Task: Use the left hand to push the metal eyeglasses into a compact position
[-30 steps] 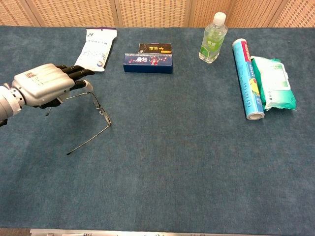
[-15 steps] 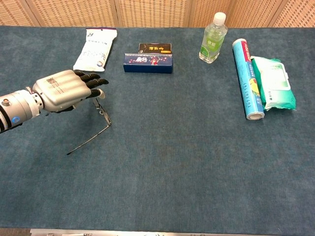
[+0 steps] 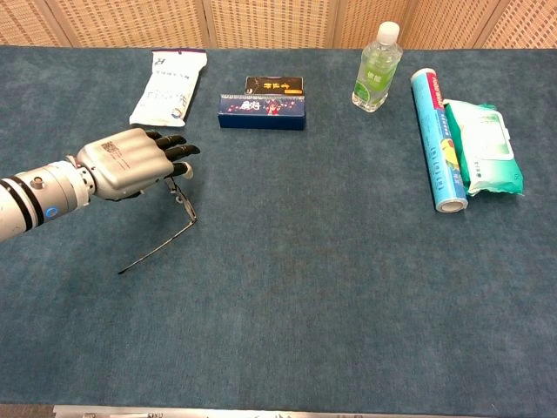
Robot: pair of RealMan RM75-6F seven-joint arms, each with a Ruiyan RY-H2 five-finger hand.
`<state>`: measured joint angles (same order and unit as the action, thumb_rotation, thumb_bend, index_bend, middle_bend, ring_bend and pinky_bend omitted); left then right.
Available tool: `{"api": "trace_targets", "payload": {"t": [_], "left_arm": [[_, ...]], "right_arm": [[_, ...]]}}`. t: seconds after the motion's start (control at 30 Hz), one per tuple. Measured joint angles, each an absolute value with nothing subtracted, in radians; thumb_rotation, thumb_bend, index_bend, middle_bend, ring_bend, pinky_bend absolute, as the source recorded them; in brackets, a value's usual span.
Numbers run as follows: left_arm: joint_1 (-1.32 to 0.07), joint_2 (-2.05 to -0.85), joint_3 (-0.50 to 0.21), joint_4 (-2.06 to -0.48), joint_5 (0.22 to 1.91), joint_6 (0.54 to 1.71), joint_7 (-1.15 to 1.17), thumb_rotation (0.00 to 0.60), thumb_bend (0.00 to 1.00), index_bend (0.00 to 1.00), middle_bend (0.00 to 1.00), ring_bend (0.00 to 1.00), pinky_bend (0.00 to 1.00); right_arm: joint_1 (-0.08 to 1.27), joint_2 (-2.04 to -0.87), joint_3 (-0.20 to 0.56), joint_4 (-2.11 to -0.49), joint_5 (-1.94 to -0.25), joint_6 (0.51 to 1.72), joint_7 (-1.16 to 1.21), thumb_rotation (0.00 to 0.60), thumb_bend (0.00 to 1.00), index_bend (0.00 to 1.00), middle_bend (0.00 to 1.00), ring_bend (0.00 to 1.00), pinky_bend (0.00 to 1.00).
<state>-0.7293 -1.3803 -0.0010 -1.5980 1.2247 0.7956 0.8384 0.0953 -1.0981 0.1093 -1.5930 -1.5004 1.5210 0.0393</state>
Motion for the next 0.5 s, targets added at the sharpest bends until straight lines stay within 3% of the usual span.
{"api": "trace_targets", "payload": {"t": [0.5], "left_arm": [[-0.74,-1.377,0.055,-1.605,1.086,0.858,0.976,0.6,1.0,0.2,0.06,0.05,0.19]], "right_arm": [[0.096,-1.1,0.107,-1.593,-1.502,1.518,0.032,0.6,0.28,0.43,0.35,0.17,0.39]]}}
